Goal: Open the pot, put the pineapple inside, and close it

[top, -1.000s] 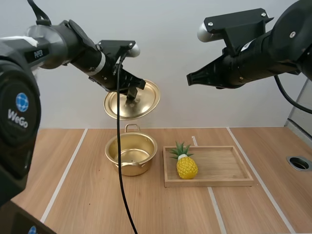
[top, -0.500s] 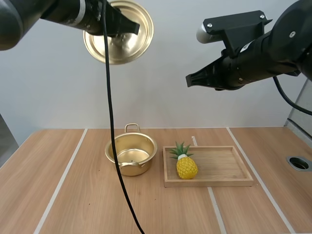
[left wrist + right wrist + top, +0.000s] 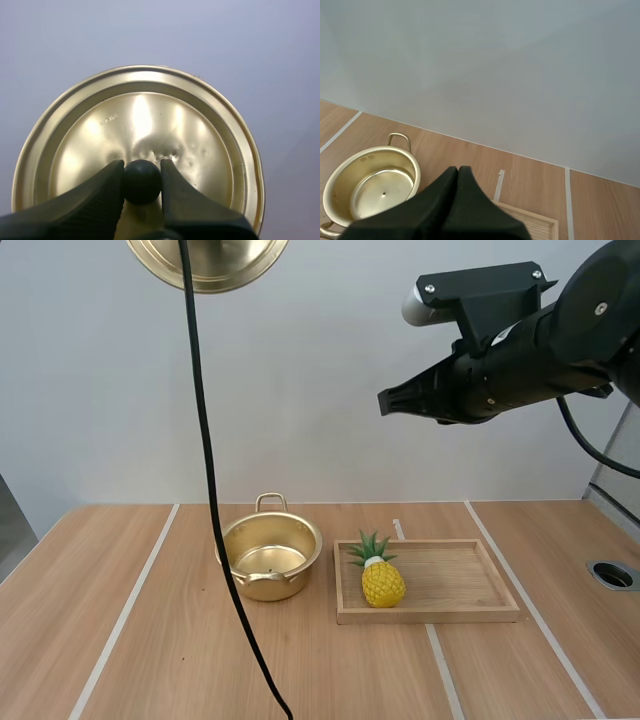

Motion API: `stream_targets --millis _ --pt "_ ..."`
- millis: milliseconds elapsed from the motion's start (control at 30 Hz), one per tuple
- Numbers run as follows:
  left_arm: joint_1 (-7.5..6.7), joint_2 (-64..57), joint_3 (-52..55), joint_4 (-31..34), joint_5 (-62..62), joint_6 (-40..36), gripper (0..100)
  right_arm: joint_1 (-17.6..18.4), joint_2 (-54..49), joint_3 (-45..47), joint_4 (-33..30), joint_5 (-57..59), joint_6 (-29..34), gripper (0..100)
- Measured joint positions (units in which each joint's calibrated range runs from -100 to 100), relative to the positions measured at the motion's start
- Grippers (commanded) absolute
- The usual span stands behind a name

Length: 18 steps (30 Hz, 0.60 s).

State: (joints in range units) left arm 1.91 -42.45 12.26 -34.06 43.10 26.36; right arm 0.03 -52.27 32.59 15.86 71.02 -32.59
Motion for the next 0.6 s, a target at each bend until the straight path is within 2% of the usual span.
stream_targets --millis 267,467,500,533,600 --pt "0.0 -0.27 0.0 0.0 0.0 0.0 0 -0.03 3.54 0.0 6.42 5.3 -3.29 0" --pt "0.0 -0.27 0.0 0.1 0.0 0.0 0 -0.03 6.34 0.0 7.37 9.63 -4.62 0" --pt "0.0 -0.27 0.0 0.1 0.0 0.0 0 -0.03 6.34 0.0 7.37 9.63 -4.83 4" --pt "0.0 -0.27 0.0 0.1 0.0 0.0 0 -0.03 6.34 0.0 7.37 9.81 -5.03 17" --pt "0.0 -0.27 0.0 0.1 0.0 0.0 0 -0.03 6.34 0.0 7.49 9.81 -5.4 51"
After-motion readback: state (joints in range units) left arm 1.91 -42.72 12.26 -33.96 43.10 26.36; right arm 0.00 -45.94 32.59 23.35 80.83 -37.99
